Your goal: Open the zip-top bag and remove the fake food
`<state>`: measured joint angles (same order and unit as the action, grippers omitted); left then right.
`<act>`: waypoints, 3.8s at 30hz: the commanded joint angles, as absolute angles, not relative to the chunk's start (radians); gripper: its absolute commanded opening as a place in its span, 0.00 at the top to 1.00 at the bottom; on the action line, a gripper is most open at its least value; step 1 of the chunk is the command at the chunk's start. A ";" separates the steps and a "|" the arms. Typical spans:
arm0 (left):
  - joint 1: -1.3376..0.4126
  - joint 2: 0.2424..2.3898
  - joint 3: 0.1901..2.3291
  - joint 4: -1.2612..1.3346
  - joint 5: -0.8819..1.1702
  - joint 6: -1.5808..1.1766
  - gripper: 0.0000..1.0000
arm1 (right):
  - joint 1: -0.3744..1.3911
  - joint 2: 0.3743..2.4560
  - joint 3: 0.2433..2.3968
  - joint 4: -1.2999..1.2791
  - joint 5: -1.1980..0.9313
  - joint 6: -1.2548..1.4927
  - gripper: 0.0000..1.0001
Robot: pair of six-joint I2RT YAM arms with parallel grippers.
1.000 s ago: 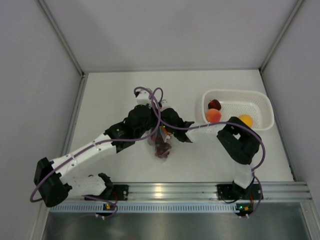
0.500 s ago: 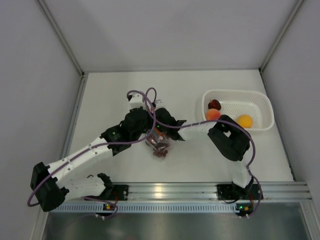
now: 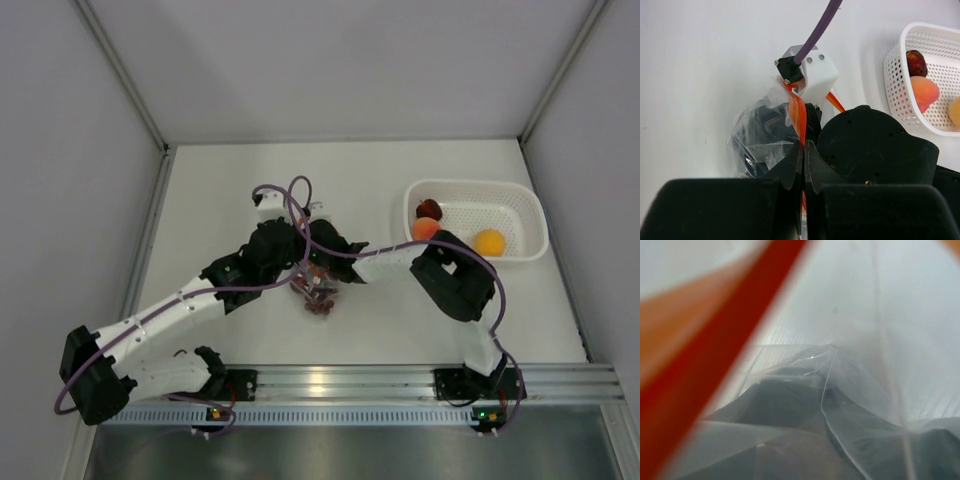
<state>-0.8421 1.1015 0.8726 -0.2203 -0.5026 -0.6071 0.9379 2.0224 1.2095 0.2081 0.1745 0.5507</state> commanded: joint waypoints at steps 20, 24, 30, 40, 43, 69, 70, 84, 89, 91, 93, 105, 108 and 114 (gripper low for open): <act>-0.841 1.088 0.871 -0.153 -0.425 -0.600 1.00 | 0.977 1.589 1.009 0.074 0.314 0.462 0.64; -0.839 1.086 0.867 -0.153 -0.425 -0.600 1.00 | 0.976 1.513 0.982 0.055 0.328 0.451 0.64; -0.839 1.097 0.870 -0.152 -0.411 -0.611 1.00 | 0.974 1.417 0.970 0.020 0.354 0.436 0.64; -0.838 1.042 0.838 -0.149 -0.495 -0.655 1.00 | 0.974 1.400 0.963 -0.077 0.391 0.425 0.66; -0.838 1.028 0.833 -0.146 -0.509 -0.657 1.00 | 0.980 1.410 0.950 -0.104 0.391 0.437 0.67; -0.838 1.111 0.844 -0.091 -0.406 -0.667 1.00 | 0.717 1.008 0.960 -0.170 0.428 0.412 0.66; -0.838 1.103 0.842 -0.091 -0.408 -0.666 1.00 | 0.662 1.046 0.969 -0.208 0.416 0.416 0.64; -0.838 1.104 0.894 -0.124 -0.325 -0.608 1.00 | 0.215 1.396 0.994 -0.327 0.445 0.400 0.43; -0.838 1.111 0.907 -0.132 -0.307 -0.594 1.00 | 0.198 1.448 1.012 -0.357 0.471 0.405 0.01; -0.838 1.115 0.911 -0.133 -0.302 -0.592 1.00 | 0.199 1.428 1.006 -0.354 0.472 0.405 0.01; -0.838 1.118 0.919 -0.133 -0.301 -0.592 1.00 | 0.201 1.385 0.985 -0.324 0.407 0.410 0.01; -0.839 1.132 0.943 -0.133 -0.265 -0.612 1.00 | 0.259 1.175 0.930 -0.233 0.014 0.485 0.33; -0.839 1.134 0.940 -0.132 -0.256 -0.623 1.00 | 0.351 1.120 0.949 -0.247 0.035 0.502 0.39; -0.839 1.127 0.934 -0.120 -0.239 -0.650 1.00 | 0.596 1.060 0.989 -0.236 0.152 0.528 0.48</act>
